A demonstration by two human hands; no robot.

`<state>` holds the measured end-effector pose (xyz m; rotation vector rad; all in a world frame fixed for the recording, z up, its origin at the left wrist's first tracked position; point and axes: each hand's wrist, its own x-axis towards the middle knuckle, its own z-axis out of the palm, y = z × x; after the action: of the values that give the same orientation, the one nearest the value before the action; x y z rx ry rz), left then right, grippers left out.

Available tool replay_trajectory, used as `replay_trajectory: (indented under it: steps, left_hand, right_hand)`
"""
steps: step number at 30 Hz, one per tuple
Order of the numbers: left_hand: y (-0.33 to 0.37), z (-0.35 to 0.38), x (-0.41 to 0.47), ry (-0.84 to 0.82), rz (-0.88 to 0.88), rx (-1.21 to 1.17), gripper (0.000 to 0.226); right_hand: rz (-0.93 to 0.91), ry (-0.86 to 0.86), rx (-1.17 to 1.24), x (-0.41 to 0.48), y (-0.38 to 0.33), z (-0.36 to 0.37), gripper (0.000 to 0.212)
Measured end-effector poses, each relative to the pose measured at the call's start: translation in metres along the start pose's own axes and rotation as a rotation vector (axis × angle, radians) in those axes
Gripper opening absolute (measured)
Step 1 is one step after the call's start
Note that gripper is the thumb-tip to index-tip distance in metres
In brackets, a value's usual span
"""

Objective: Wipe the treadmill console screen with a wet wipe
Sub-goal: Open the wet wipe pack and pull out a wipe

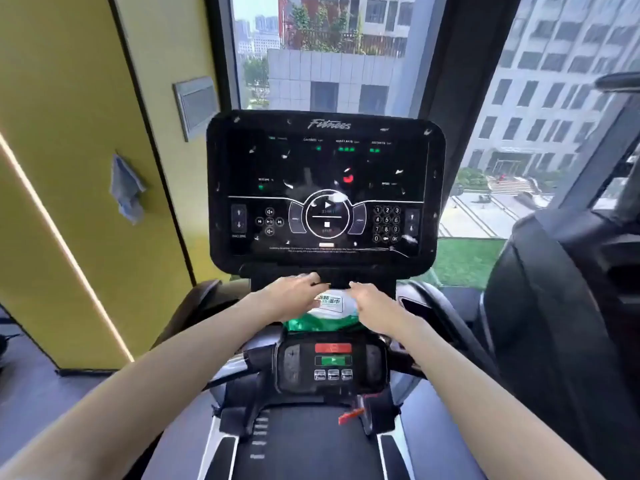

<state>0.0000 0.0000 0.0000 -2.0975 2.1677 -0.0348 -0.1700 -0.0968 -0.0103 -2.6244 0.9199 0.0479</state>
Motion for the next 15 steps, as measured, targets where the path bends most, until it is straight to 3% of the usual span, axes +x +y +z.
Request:
replay_trajectory:
  steps: [4, 8, 15]
  left_hand:
    - [0.003, 0.023, 0.030, -0.126, -0.128, -0.080, 0.031]
    - [0.006, 0.055, 0.056, -0.128, -0.176, -0.147, 0.044]
    - [0.003, 0.074, 0.054, -0.054, -0.172, -0.294, 0.049]
  right_hand:
    - [0.002, -0.047, 0.117, 0.028, 0.021, 0.017, 0.042]
    - [-0.052, -0.020, 0.114, 0.055, 0.028, 0.025, 0.034]
    - [-0.078, -0.054, -0.077, 0.074, 0.039, 0.047, 0.061]
